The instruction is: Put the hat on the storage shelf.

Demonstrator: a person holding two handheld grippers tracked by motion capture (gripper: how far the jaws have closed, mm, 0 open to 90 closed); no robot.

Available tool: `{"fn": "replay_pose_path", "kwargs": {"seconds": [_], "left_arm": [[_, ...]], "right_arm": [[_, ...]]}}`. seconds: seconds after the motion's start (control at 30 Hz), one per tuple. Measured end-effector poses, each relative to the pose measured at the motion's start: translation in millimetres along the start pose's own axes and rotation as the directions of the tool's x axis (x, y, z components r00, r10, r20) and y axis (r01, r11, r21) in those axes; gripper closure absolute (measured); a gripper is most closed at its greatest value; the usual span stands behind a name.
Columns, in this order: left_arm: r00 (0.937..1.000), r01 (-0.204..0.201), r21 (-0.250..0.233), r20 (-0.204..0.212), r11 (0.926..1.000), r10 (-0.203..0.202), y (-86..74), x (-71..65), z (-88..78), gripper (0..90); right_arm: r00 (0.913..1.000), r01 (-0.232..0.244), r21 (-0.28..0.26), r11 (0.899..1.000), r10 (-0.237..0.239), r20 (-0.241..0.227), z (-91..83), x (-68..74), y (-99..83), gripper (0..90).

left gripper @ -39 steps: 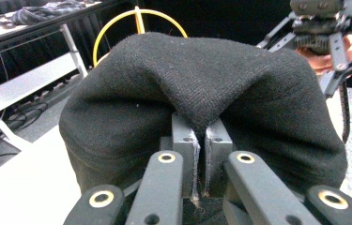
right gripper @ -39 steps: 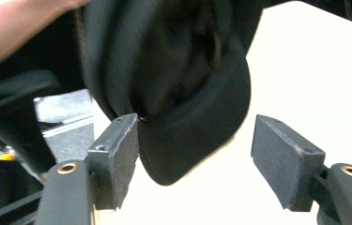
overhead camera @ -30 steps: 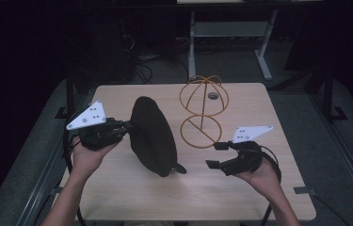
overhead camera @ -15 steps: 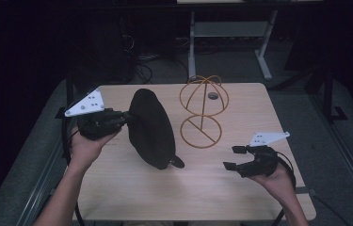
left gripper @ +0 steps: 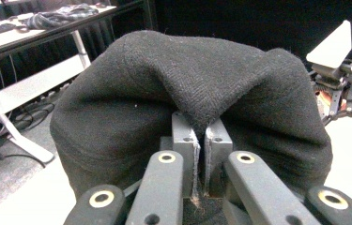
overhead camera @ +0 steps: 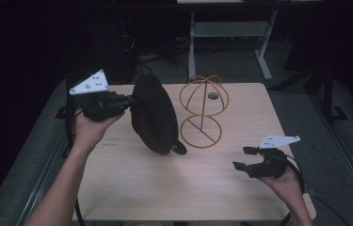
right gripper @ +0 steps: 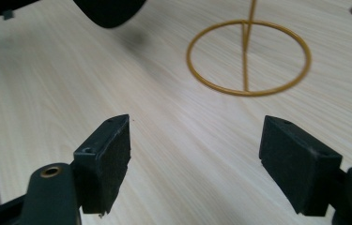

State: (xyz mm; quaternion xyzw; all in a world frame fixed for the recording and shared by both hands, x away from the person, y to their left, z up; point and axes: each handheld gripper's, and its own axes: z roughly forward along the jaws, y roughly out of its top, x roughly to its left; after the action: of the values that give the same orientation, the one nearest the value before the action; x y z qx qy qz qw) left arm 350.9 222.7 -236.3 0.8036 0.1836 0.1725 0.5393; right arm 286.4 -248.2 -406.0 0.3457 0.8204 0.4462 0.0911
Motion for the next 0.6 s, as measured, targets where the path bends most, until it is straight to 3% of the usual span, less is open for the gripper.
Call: {"fn": "replay_pose_path", "kwargs": {"seconds": [0.6], "left_arm": [[0.9987,-0.051,0.034,0.006,0.9981,0.051,52.4,17.2,31.1,86.4]], "right_arm": [[0.9977,-0.037,-0.063,0.997,0.040,0.054,-21.3,-15.5,-12.9,24.6]]}}
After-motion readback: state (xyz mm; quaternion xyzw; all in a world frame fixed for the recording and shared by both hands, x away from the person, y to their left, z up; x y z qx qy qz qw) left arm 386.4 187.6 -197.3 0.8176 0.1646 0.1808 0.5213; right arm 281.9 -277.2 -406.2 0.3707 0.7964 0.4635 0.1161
